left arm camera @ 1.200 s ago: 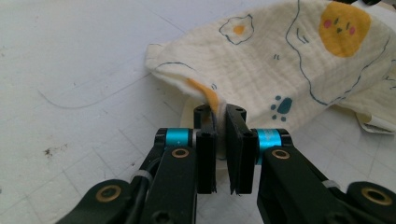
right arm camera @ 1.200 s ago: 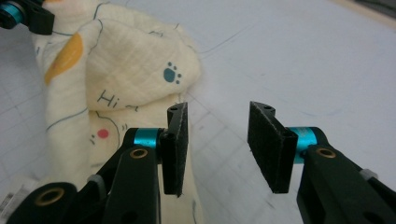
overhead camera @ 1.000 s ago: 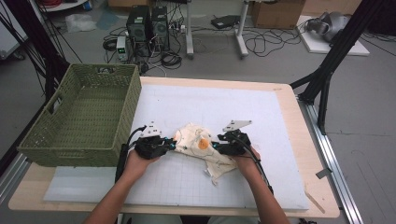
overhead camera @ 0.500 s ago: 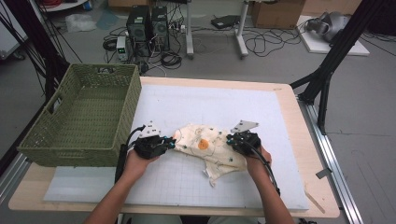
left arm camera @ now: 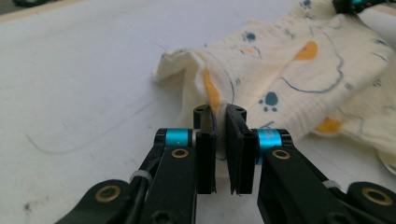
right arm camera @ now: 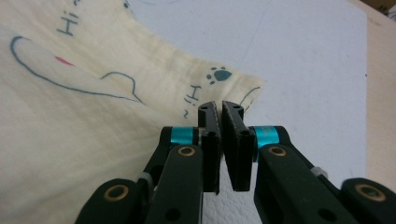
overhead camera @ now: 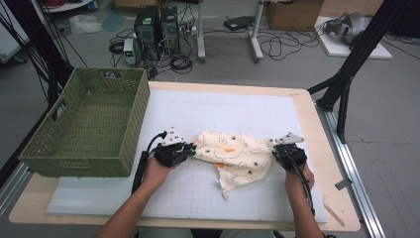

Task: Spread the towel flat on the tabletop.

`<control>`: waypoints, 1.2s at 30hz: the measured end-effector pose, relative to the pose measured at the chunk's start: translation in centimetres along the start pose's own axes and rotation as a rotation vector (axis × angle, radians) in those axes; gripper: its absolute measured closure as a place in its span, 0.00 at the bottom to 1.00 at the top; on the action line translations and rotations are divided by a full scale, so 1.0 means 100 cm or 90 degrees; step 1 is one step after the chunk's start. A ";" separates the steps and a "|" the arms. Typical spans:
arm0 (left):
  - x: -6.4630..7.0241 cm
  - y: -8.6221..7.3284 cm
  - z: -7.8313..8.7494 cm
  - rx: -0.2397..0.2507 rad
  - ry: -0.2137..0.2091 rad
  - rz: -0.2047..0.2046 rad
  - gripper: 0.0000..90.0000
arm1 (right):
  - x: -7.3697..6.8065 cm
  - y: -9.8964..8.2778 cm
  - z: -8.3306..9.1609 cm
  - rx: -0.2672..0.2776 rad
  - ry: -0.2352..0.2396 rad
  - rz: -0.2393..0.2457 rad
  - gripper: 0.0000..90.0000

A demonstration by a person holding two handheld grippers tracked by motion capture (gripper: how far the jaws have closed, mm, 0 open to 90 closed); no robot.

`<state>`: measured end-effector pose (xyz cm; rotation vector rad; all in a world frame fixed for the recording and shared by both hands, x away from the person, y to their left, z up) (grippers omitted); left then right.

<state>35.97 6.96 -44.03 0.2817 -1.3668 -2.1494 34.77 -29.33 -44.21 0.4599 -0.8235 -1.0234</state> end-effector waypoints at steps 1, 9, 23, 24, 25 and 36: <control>-0.002 0.003 -0.002 0.005 0.009 0.006 0.92 | -0.001 0.001 0.001 0.005 -0.001 0.004 0.94; -0.011 0.017 -0.020 0.020 0.034 0.025 0.93 | -0.006 0.011 0.015 0.107 0.054 -0.075 0.57; -0.012 0.032 -0.040 0.024 0.036 0.028 0.93 | -0.082 0.031 -0.013 0.065 0.318 0.026 0.68; -0.012 0.032 -0.041 0.024 0.036 0.028 0.93 | -0.082 0.032 -0.013 0.069 0.316 0.036 0.83; -0.013 0.032 -0.041 0.024 0.036 0.029 0.93 | -0.082 0.033 -0.013 0.070 0.314 0.046 0.94; -0.020 0.032 -0.032 0.031 0.049 0.074 0.54 | -0.035 0.028 -0.017 0.056 0.086 -0.059 0.98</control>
Point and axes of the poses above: each handheld gripper's, and its own axes: z roughly backward along the jaws, y roughly out of its top, x roughly to its right, the point moved 2 cm from there along -z, roughly forward along the jaws, and after that the axes turned 9 degrees about -y, right-handed, at the moved point
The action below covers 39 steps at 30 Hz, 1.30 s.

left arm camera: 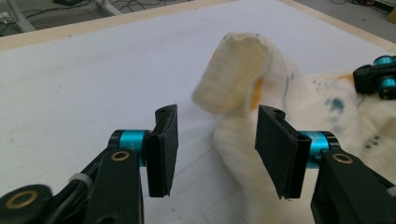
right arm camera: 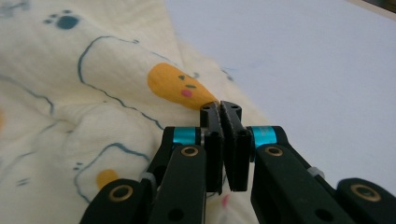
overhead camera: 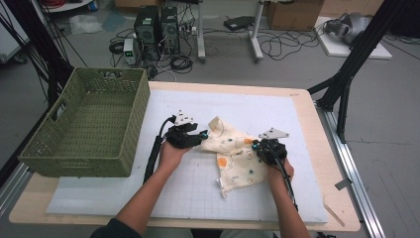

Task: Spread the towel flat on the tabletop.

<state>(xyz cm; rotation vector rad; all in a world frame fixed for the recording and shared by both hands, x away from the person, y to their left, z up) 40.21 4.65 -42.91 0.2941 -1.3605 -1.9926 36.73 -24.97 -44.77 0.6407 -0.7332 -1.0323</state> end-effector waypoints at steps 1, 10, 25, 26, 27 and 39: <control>0.000 0.000 0.001 -0.002 -0.001 0.001 0.53 | 0.005 -0.001 0.000 -0.006 -0.018 -0.012 0.98; 0.007 -0.013 -0.001 -0.042 -0.066 -0.050 0.55 | 0.017 -0.005 0.008 -0.001 -0.046 -0.050 0.82; 0.039 -0.028 -0.025 -0.117 -0.146 -0.127 0.43 | 0.017 -0.005 0.036 0.063 -0.011 -0.035 0.65; 0.041 -0.029 -0.027 -0.123 -0.139 -0.135 0.45 | 0.016 -0.006 0.037 0.069 -0.004 -0.035 0.64; 0.042 -0.030 -0.028 -0.131 -0.136 -0.145 0.50 | 0.015 -0.006 0.039 0.073 0.002 -0.032 0.64; 0.019 -0.013 -0.001 -0.052 -0.128 -0.062 0.94 | -0.002 -0.001 0.048 0.106 0.039 0.000 0.60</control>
Point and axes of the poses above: each handheld gripper's, and its own axes: z roughly backward along the jaws, y roughly out of its top, x roughly to its right, the point moved 2 cm from there along -z, roughly forward along the jaws, and after that the axes turned 9 degrees about -y, right-handed, at the moved point
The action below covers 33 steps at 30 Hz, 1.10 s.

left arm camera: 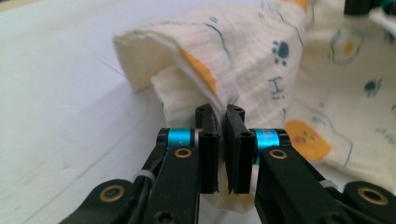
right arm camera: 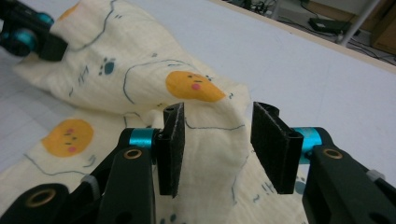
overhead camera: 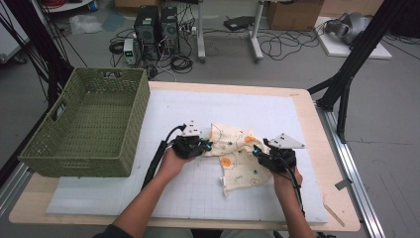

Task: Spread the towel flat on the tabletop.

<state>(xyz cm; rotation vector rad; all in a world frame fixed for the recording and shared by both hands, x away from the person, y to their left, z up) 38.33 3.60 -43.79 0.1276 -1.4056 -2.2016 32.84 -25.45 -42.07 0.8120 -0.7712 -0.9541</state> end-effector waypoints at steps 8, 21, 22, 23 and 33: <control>-0.008 0.007 0.017 0.057 0.016 0.041 0.94 | -0.027 0.011 -0.001 0.037 0.093 0.046 0.59; -0.015 0.008 0.014 0.051 0.056 0.055 0.93 | -0.073 0.011 -0.020 -0.002 0.203 0.074 0.59; -0.016 0.007 0.013 0.050 0.056 0.055 0.93 | -0.076 0.010 -0.023 -0.011 0.212 0.074 0.59; -0.016 0.007 0.014 0.050 0.056 0.056 0.93 | -0.079 0.008 -0.026 -0.015 0.216 0.080 0.59; -0.021 0.007 0.022 0.051 0.070 0.072 0.93 | -0.098 -0.001 -0.045 -0.086 0.273 0.100 0.84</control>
Point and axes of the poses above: each handheld gripper's, and its own axes: z roughly backward along the jaws, y roughly out of its top, x roughly to its right, the point moved 2 cm from there along -z, roughly forward along the jaws, and after that the axes turned 9 degrees about -y, right-handed, at the moved point
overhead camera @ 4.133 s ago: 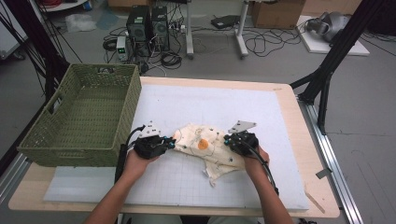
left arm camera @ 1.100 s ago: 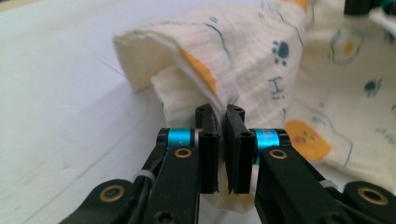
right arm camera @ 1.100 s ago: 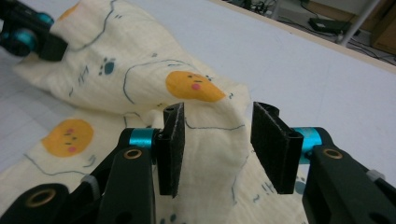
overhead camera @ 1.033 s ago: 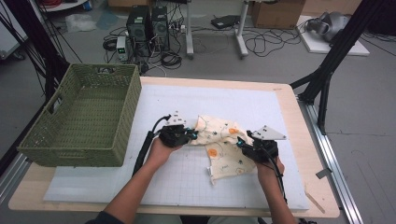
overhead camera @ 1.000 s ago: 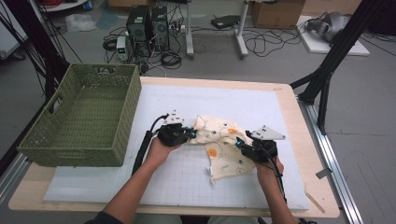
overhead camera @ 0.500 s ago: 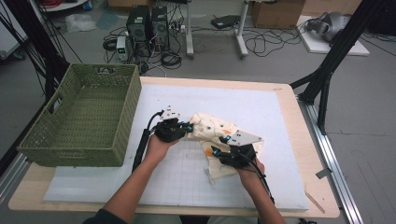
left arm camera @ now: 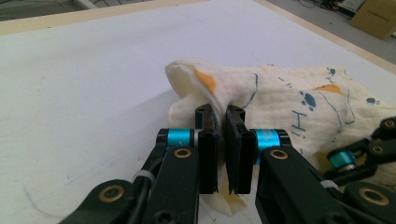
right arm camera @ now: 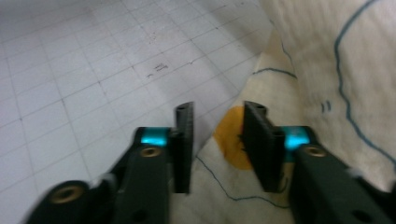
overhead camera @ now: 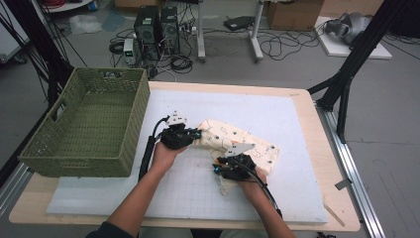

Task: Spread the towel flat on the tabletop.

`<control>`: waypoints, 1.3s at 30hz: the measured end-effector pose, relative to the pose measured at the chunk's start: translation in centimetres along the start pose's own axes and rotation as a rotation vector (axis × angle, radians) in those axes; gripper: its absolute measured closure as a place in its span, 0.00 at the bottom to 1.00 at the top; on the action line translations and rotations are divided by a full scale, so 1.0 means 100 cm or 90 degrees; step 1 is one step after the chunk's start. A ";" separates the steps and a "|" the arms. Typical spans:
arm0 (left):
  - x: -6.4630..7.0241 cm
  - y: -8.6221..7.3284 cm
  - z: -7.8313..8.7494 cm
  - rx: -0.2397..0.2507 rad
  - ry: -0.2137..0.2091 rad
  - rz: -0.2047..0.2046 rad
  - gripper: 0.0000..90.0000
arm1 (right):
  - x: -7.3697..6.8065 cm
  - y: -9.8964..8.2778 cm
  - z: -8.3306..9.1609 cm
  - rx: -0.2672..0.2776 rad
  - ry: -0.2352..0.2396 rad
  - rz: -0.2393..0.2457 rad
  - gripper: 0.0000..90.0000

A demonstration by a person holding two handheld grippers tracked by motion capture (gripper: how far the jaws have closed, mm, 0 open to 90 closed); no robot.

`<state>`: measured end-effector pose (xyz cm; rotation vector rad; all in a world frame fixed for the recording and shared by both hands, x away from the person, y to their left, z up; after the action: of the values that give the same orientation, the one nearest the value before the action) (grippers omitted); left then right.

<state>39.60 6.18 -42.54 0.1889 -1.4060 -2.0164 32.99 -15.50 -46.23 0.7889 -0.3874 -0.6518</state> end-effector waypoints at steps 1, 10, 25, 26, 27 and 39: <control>0.000 0.000 0.001 0.001 0.001 0.000 0.93 | 0.000 0.000 0.001 0.000 0.007 0.007 0.92; -0.006 -0.003 0.011 -0.014 0.004 -0.001 0.92 | -0.022 -0.003 0.013 -0.009 0.131 0.079 0.97; -0.010 -0.015 0.001 -0.067 0.061 0.024 0.80 | 0.007 -0.028 0.063 0.005 0.137 0.081 0.95; -0.010 -0.016 0.000 -0.066 0.060 0.024 0.78 | 0.010 -0.028 0.065 0.013 0.132 0.070 0.93; -0.009 -0.015 0.001 -0.064 0.063 0.021 0.75 | 0.012 -0.027 0.067 0.024 0.131 0.061 0.90; -0.013 -0.015 0.014 -0.066 0.014 0.053 0.55 | 0.059 -0.030 0.079 0.029 -0.100 -0.062 0.56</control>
<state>39.26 8.30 -43.63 0.1049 -1.2719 -2.0066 31.91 -25.20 -42.93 0.8063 -0.5111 -0.8015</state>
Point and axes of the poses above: each handheld gripper's, and its own axes: z roughly backward along the jaws, y roughly out of its top, x roughly to its right, the point moved 2 cm from there along -z, roughly forward along the jaws, and after that the axes turned 9 degrees about -y, right-handed, at the moved point
